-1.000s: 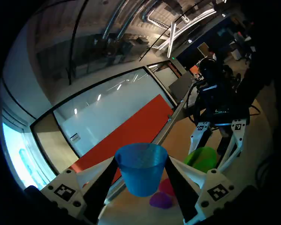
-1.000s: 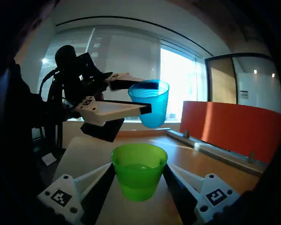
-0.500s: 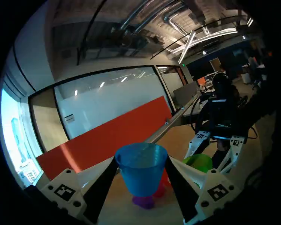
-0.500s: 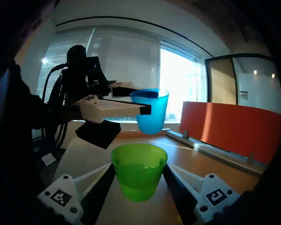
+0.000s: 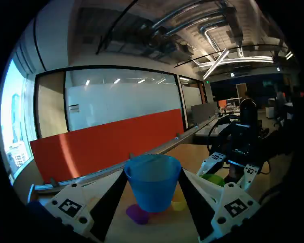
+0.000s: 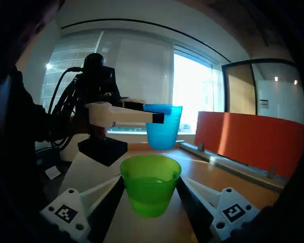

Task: Pour water

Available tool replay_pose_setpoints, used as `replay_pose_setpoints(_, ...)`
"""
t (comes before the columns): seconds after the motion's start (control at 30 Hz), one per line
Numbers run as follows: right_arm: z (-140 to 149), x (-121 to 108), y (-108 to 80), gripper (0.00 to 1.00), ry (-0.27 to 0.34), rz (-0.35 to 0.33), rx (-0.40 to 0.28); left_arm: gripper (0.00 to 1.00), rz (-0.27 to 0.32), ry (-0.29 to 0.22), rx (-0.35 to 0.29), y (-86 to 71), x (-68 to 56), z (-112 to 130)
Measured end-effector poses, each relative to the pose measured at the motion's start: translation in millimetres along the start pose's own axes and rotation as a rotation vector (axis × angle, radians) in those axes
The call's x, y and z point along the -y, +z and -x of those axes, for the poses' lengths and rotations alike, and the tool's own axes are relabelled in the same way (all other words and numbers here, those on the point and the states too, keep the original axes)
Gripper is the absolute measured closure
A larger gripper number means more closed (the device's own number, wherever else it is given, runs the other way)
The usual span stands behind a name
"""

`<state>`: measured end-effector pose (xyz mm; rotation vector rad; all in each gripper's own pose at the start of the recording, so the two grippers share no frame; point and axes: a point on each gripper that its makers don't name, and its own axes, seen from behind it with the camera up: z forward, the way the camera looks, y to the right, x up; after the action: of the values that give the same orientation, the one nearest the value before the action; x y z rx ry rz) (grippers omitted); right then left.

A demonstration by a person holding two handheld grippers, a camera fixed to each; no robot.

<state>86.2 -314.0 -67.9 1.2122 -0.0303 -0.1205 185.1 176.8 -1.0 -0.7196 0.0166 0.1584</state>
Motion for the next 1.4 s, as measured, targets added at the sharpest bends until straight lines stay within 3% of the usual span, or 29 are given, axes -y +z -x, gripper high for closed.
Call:
replay_pose_setpoints(0.2,-4,-1,-2.3,0.13,-0.002,0.001,-0.005,0.14,-0.005,-0.104,0.005,3.4,6.8,7)
replay_pose_setpoints(0.37,-6,-2,-3.4,0.12,-0.004,0.003,-0.009,0.14,-0.004,-0.139,0.007,3.8,9.3,9)
replay_pose_setpoints(1.4,7,-5,-11.0,0.12,-0.002,-0.008,0.053,0.14,0.011,-0.109,0.113,3.9,7.2,53)
